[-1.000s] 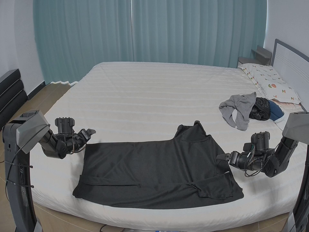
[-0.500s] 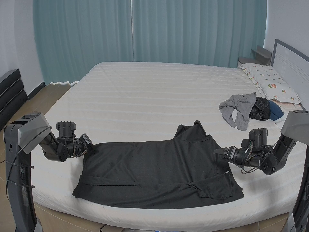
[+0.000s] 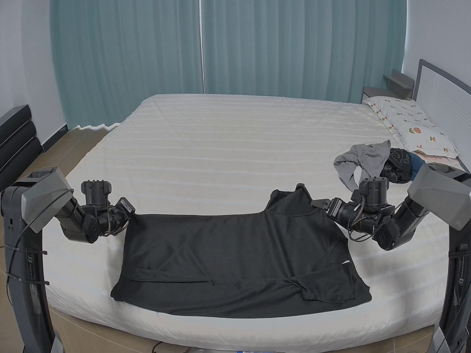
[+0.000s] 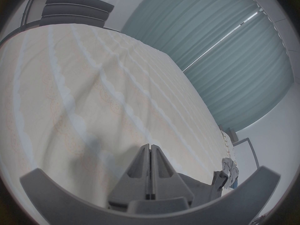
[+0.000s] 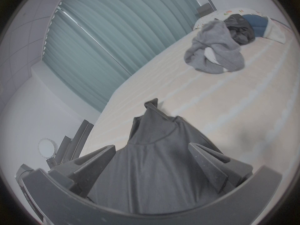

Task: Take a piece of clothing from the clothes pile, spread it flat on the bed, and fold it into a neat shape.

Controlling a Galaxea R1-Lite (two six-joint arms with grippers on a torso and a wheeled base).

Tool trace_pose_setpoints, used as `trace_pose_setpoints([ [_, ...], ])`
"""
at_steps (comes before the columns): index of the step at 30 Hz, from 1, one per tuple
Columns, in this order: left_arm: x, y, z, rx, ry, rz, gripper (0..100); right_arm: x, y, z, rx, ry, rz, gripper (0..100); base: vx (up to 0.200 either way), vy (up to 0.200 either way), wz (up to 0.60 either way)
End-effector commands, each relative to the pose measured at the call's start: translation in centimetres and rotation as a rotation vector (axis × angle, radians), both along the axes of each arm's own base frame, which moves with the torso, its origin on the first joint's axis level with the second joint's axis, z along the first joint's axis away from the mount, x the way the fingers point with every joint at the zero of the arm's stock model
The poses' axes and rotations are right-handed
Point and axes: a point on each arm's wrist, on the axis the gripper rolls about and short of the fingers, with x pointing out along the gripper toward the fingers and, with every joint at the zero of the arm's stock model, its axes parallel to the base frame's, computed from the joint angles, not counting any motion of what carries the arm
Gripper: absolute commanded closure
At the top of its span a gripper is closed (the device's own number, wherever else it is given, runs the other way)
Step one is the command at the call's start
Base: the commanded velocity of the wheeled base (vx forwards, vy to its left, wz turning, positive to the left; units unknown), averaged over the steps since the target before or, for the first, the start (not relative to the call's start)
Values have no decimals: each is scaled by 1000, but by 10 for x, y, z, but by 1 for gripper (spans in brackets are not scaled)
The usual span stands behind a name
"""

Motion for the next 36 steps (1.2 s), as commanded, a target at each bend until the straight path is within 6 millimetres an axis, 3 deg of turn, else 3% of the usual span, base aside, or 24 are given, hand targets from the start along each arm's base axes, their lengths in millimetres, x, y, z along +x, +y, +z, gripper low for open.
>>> trace_pose_setpoints([
  [1,0,1,2,-8,-2,5,100,22,18,-34,-45,-12,38,0,0,0,0],
  [6,-2,3,1,-14,4,15,100,35,21,-39,-49,-58,43,0,0,0,0],
  [18,-2,3,2,-34,6,27,100,63,14,-31,-57,-164,26,0,0,0,0],
  [27,-2,5,2,-38,8,29,100,73,14,-49,-103,-149,41,0,0,0,0],
  [28,-2,6,3,-38,6,31,100,74,14,-49,-102,-148,42,100,0,0,0],
  [36,-2,6,3,-38,6,31,100,74,4,-49,-103,-143,24,100,0,0,0],
])
